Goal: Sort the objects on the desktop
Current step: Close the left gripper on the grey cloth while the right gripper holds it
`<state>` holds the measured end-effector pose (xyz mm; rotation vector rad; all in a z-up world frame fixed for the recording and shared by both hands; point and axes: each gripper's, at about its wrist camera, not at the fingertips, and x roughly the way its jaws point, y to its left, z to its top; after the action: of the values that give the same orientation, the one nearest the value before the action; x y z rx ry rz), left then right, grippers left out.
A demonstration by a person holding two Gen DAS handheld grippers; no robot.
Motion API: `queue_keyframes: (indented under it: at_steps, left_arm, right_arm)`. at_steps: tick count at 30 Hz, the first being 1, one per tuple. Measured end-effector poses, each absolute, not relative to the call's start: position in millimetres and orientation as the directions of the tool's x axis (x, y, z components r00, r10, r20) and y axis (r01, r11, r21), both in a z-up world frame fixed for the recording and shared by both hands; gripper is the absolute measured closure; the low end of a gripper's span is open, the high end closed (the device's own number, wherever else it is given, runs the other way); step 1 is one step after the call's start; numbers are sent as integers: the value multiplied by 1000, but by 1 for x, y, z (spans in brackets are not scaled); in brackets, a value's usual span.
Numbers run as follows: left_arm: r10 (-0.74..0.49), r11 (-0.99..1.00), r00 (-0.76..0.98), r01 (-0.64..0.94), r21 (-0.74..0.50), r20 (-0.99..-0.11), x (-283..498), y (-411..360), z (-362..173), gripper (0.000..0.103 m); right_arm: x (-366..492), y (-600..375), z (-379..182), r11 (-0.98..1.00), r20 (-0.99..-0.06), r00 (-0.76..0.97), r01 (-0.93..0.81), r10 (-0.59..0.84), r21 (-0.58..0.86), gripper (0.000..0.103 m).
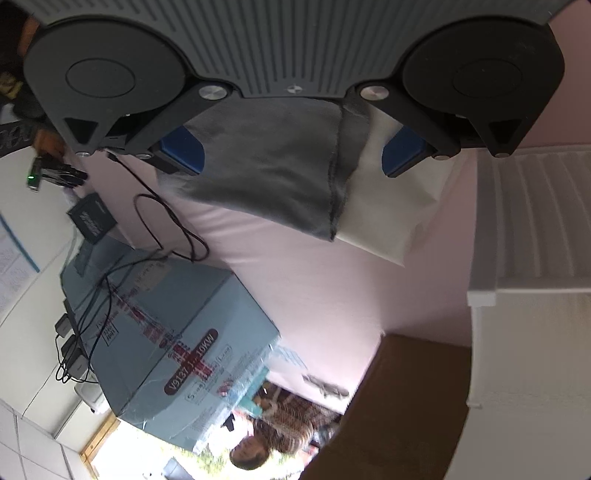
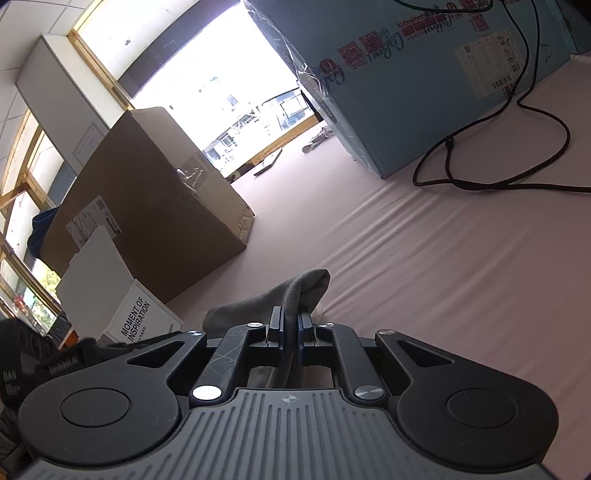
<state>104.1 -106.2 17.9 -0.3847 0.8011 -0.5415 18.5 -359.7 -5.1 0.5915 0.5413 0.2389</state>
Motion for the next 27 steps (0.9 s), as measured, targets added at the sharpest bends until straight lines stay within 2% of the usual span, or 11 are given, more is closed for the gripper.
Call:
queue_keyframes:
  at_steps: [4, 10, 13, 14, 15, 17, 22, 24, 27]
  left_arm:
    - [-616, 779, 532, 304, -548, -581, 112, -102, 19, 2]
    - [-619, 783, 519, 346, -517, -590, 112, -108, 18, 13]
    - [-593, 805, 527, 360, -472, -609, 107, -114, 20, 23]
    - [-599, 801, 519, 365, -475, -610, 106, -114, 20, 29]
    - [-610, 792, 505, 365, -490, -610, 107, -114, 20, 39]
    - [-618, 786, 491, 360, -502, -614, 107, -114, 19, 49]
    - [-588, 808, 509, 347, -476, -629, 106, -115, 19, 60]
    - [-572, 820, 519, 338, -463, -635, 105, -115, 19, 70]
    - [-540, 842, 537, 328, -429, -649, 104, -116, 19, 78]
  right_arm:
    - [19, -358, -5, 810, -420, 831, -62, 365, 583, 96]
    - [19, -356, -5, 811, -419, 827, -74, 375, 580, 96]
    - [19, -355, -5, 814, -422, 824, -78, 378, 576, 96]
    - [20, -354, -5, 815, -424, 823, -78, 377, 575, 96]
    - [20, -354, -5, 816, -426, 823, -77, 377, 573, 96]
    - [20, -354, -5, 815, -426, 822, -77, 378, 574, 96]
    - [21, -355, -6, 816, -428, 822, -74, 376, 574, 96]
    - [21, -355, -6, 817, -429, 822, -74, 375, 572, 96]
    - [20, -354, -6, 818, -429, 823, -73, 373, 571, 96]
